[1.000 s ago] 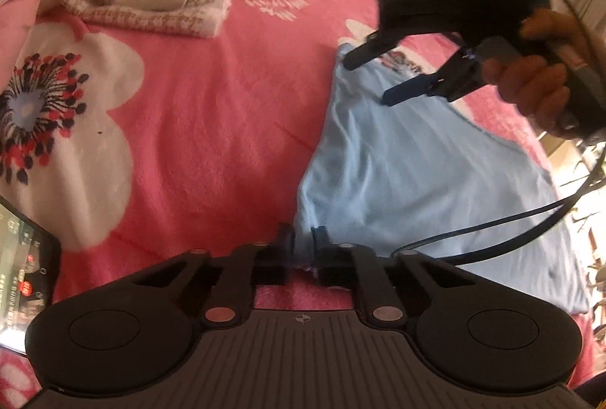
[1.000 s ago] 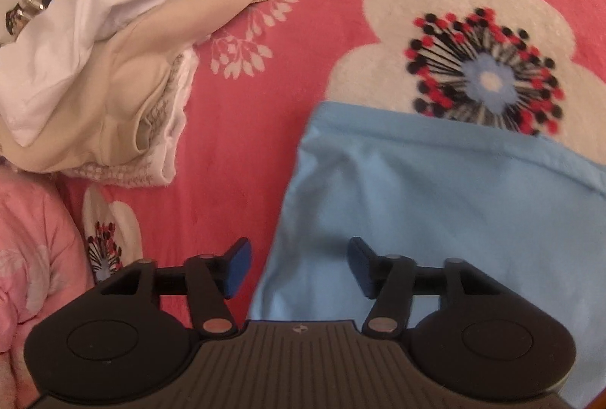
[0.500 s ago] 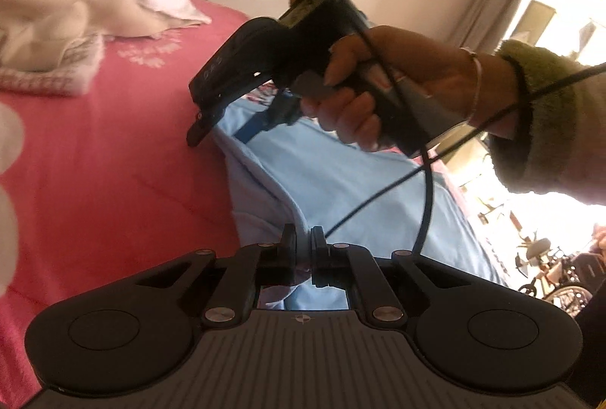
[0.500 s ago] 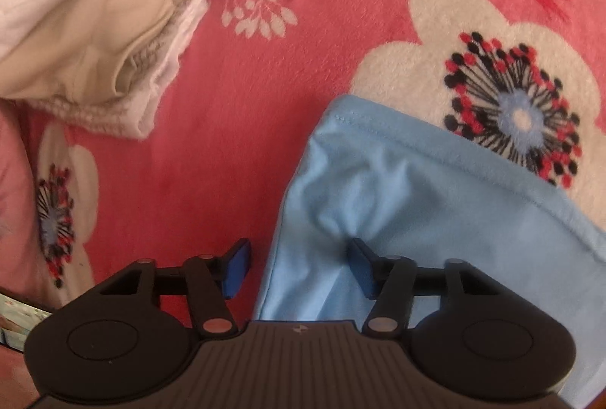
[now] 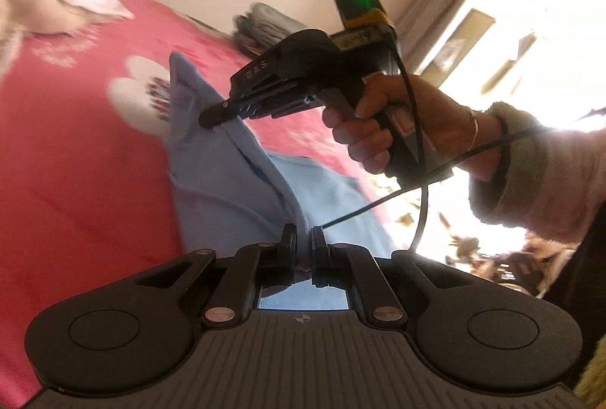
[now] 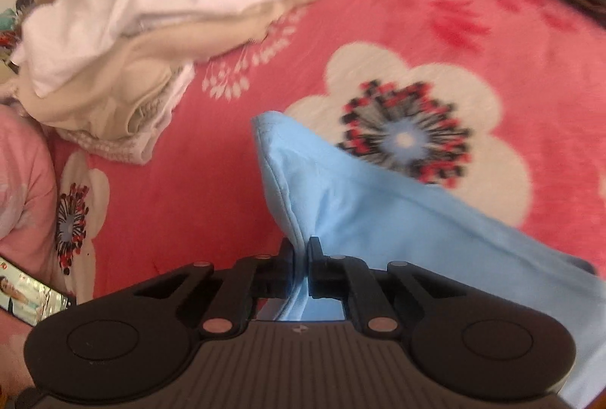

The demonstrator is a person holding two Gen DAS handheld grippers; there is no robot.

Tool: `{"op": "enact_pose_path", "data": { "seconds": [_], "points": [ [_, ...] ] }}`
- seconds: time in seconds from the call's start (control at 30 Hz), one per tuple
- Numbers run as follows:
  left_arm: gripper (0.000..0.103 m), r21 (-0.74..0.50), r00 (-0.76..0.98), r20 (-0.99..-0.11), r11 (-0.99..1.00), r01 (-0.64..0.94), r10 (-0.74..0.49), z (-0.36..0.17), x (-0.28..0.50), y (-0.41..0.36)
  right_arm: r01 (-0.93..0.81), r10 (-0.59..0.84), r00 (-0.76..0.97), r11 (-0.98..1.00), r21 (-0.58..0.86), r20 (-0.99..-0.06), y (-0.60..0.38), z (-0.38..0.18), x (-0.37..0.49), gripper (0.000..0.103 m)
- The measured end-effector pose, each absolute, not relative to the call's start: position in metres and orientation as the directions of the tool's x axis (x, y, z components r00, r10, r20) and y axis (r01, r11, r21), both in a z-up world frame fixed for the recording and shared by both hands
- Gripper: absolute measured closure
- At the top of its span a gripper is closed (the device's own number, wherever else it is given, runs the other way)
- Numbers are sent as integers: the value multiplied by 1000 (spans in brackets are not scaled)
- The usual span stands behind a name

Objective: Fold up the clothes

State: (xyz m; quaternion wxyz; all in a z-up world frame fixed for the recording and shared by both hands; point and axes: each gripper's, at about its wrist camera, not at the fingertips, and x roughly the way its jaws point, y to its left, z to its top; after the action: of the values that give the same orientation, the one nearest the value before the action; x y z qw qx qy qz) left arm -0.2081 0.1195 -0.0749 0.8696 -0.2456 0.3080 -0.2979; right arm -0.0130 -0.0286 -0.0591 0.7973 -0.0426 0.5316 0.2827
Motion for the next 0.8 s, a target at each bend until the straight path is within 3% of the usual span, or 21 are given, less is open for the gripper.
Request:
{"op": "enact_pose_path", "data": {
  "seconds": [0.3, 0.6, 0.8],
  "points": [
    [98, -630, 409, -401, 571, 526, -820, -80, -167, 39, -377, 385, 412, 897, 231, -826, -144, -53, -31, 96],
    [98, -623, 256, -467, 520, 585, -847, -101, -148, -35, -165, 325, 490, 946, 280, -809, -252, -85, -47, 97],
    [98, -619, 218, -473, 499, 606, -853, -101, -144, -65, -125, 339, 527, 938, 323, -780, -296, -90, -54, 97]
  ]
}}
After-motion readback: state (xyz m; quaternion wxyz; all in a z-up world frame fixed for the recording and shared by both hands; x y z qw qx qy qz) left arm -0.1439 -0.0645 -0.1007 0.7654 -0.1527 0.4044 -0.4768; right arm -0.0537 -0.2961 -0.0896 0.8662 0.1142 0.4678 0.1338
